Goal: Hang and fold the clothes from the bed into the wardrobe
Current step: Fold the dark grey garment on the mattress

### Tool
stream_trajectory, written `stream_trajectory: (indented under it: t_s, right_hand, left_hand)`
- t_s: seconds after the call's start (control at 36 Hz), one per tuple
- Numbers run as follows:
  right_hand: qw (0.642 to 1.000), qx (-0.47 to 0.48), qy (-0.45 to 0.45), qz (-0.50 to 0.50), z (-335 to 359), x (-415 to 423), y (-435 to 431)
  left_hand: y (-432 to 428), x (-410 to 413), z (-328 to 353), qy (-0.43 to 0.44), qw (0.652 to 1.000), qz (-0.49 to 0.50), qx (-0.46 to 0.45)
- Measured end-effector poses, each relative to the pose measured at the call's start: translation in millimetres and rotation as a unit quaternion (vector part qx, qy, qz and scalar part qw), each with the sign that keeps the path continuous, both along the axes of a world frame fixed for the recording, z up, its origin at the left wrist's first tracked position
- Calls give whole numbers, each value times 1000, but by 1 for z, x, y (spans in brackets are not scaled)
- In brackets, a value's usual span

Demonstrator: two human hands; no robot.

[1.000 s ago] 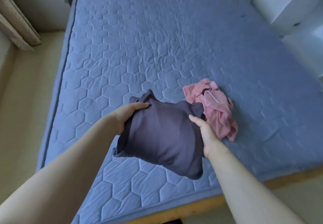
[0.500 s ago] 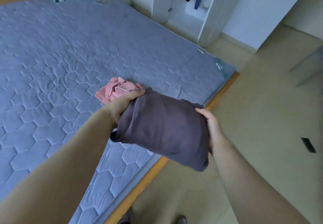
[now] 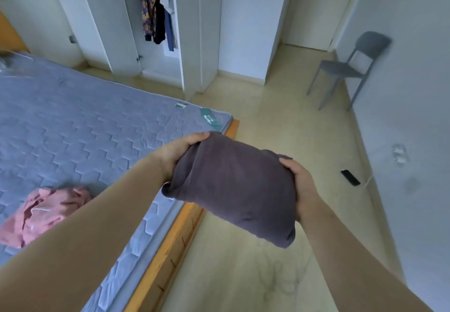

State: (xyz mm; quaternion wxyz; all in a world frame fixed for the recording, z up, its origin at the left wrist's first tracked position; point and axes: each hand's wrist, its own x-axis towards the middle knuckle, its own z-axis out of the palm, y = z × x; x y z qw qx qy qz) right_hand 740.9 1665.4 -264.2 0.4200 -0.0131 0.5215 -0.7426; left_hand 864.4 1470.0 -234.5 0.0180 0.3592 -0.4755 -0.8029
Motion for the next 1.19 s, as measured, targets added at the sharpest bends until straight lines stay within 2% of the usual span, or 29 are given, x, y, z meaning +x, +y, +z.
stream_trajectory:
  t_s: [0.31,0.72,0.94,1.19]
  right_hand:
    - [999,-34,15,-40,44,-138,-34]
    - [992,-96,71,-46,115,-372,-214]
    - [989,-87,103,-63,138,-503,-280]
    - [987,-118,110,-26,143,-676,-343]
  left_hand:
    - [-40,-151,46,29,998,-43,-41]
    - [-223,-389,115,97,992,-30,-78]
    - [-282,-515,135,115,989,-48,-83]
    - [-345,-681,141,166,982,-38,-87]
